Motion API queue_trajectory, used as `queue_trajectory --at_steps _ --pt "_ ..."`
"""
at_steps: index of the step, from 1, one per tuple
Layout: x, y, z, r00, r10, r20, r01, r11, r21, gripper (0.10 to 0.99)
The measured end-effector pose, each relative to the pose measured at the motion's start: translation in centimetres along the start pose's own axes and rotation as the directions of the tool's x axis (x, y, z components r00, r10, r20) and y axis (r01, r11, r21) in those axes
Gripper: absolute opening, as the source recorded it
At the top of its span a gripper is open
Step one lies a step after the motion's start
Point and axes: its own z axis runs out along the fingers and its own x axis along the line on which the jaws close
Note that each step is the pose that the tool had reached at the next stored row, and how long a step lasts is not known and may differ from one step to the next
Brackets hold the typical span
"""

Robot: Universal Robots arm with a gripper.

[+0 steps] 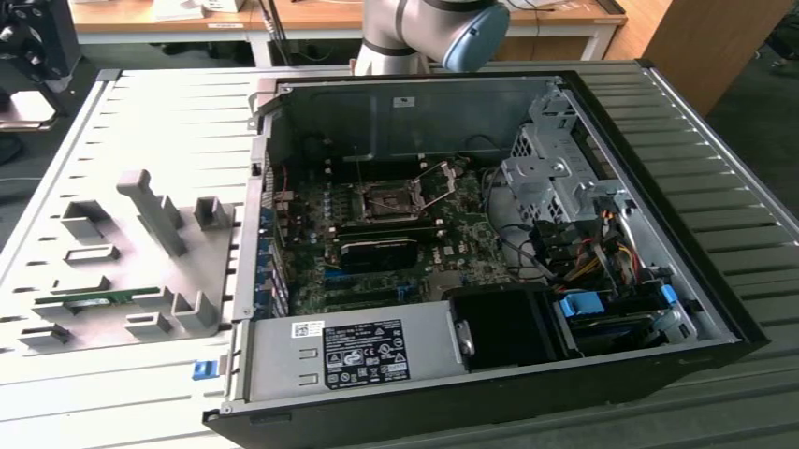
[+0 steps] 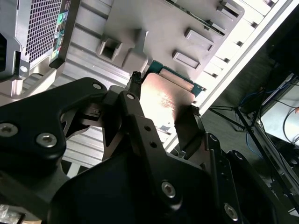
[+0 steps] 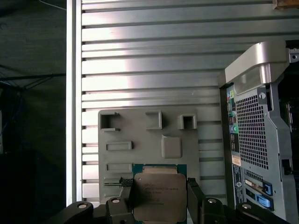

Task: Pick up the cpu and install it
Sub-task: 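Pick up the cpu and move it towards the insertion slot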

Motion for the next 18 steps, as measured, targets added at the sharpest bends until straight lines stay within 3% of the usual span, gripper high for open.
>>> queue_trajectory --at_steps 18 --pt "-1.06 0.06 -0.02 1.0000 0.000 0.0000 0.000 1.0000 0.000 0.541"
